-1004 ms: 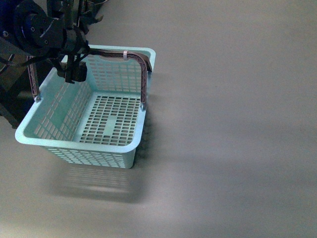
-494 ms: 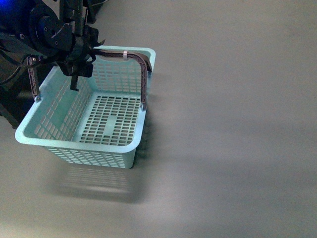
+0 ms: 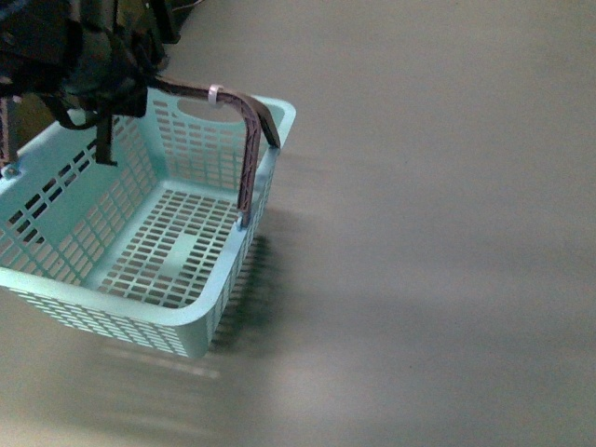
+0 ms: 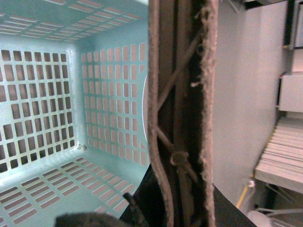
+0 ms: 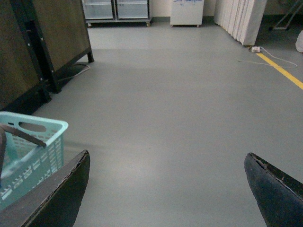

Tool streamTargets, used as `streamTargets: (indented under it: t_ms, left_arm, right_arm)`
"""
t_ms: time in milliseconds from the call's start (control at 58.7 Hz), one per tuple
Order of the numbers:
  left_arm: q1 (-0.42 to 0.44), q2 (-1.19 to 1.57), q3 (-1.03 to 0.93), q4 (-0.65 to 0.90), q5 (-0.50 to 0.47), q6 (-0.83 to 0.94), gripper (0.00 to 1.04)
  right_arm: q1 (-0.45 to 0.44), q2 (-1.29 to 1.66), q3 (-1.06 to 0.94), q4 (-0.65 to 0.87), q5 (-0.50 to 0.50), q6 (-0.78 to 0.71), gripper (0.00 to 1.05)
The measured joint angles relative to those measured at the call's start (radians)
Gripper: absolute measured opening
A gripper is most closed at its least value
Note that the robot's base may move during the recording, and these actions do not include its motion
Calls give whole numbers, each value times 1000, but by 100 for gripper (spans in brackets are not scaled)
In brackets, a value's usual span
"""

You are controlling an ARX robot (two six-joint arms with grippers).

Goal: Pick lemon and mango into basket

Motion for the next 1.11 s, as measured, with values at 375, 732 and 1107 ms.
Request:
streamTargets:
  t_ms: [375,732,1107]
  left_arm:
    - [-71,-601,-365,-51,-79,-111,6]
    - [-87,-951,-434,-206,-117,-106,6]
    - [-95,-972,-435,-213,-113,-95,6]
  right_arm:
    - [0,0,0,0,0,0,96]
    - [0,0,0,0,0,0,96]
    - [0,0,0,0,2,0,96]
